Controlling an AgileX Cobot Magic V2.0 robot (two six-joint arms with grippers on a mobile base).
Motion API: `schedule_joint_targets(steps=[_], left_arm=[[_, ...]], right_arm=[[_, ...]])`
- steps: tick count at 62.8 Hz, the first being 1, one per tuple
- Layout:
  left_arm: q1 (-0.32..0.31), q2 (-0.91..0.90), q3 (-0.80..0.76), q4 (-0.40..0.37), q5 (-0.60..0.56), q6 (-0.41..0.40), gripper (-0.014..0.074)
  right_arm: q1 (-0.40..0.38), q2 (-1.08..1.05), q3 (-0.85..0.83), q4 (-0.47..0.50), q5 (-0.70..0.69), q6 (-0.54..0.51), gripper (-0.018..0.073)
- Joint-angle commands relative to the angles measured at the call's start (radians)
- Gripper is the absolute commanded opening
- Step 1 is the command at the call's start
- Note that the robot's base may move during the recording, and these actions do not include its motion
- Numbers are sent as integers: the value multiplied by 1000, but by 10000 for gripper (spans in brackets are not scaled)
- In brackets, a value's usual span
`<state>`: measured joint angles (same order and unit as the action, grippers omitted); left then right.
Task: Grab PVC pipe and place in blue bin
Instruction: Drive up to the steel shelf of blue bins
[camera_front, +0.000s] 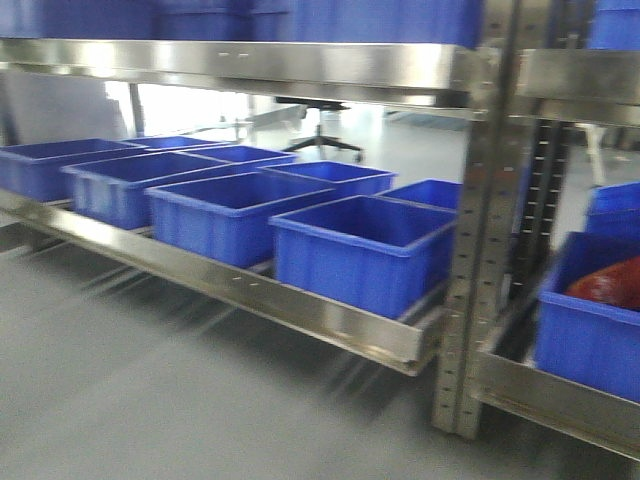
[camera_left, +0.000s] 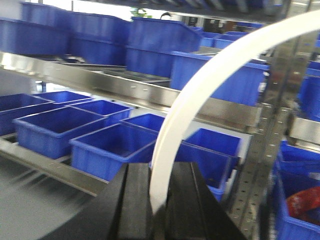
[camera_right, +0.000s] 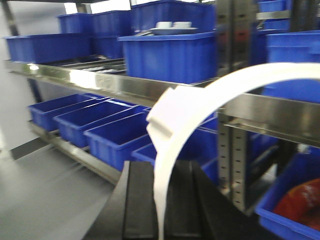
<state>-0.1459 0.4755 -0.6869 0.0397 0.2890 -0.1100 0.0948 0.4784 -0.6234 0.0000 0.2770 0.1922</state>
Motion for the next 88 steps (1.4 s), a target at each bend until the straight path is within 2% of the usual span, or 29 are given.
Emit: schedule_joint_targets(steps=[1,88], left_arm=[[3,-5,-3,-7,-23,-5,-111],[3,-5,-3,-7,-23,-5,-111]], right_arm=[[0,-1,3,-13,-16,-4,-168],[0,-1,3,-13,-16,-4,-168]])
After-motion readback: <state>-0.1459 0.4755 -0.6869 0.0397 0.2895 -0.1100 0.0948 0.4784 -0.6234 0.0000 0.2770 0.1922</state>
